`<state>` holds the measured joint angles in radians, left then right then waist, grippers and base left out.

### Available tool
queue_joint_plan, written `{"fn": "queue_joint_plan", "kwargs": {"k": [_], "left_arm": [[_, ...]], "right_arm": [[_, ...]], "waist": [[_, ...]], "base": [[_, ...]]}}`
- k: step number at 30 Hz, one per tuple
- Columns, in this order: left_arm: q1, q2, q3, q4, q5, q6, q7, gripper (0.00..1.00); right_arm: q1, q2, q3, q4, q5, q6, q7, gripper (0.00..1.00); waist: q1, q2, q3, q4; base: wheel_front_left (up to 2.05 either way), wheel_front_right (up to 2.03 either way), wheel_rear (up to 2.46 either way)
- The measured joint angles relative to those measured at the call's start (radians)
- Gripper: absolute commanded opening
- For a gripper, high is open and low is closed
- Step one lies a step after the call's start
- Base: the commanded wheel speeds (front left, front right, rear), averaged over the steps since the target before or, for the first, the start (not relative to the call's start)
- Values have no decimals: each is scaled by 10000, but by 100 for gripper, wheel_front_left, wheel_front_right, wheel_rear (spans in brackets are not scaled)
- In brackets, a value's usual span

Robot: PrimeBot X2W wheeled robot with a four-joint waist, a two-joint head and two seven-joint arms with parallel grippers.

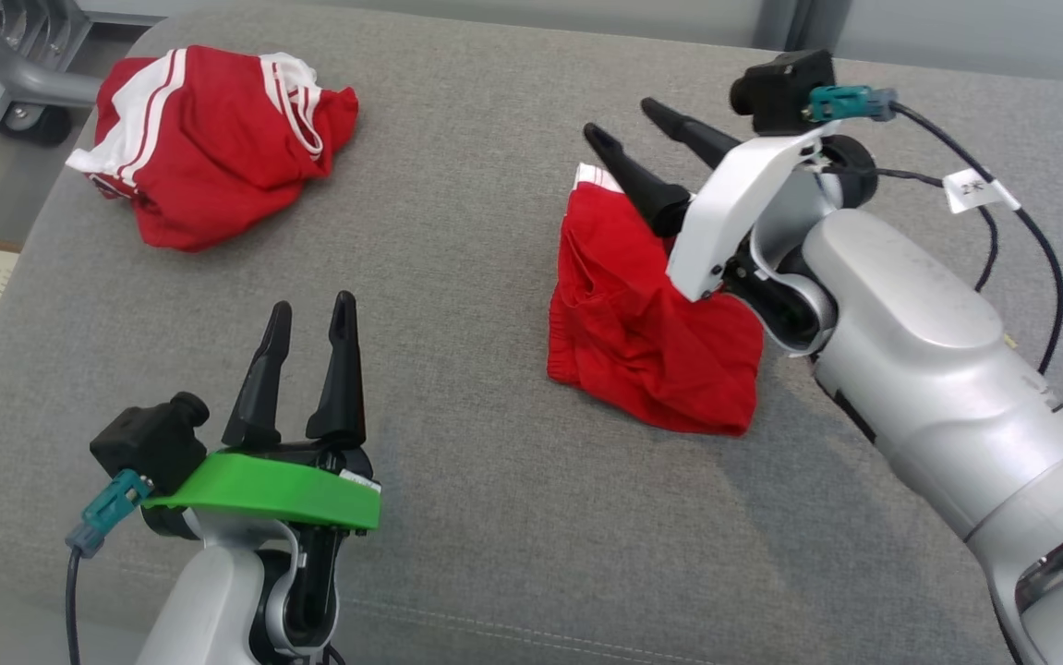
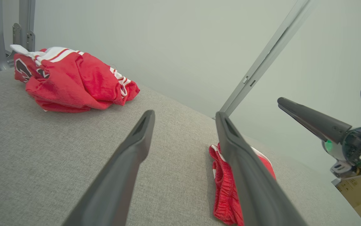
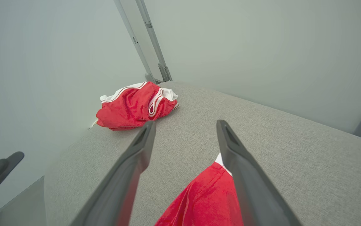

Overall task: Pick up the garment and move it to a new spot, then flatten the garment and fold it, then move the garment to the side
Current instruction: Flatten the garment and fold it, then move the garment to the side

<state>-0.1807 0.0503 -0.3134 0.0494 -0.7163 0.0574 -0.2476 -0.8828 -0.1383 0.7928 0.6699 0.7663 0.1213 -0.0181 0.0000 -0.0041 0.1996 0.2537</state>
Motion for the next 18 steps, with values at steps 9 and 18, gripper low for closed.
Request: {"fn": "queue_joint_plan", "kwargs": {"k": [9,18], "left_arm": [[29,8,-159,-311,109,2,0,100],[180,25,-203,-518,180,54,6,100]], "right_arm": [[1038,-1448,-1342,704,943,-364,-529,100],[2554,-945,-1678,1032,2127,-244,-602,100]], "waist": [[0,1,-64,-554],[0,0,221,-643]], "base": [[0,0,0],[0,0,0]]}}
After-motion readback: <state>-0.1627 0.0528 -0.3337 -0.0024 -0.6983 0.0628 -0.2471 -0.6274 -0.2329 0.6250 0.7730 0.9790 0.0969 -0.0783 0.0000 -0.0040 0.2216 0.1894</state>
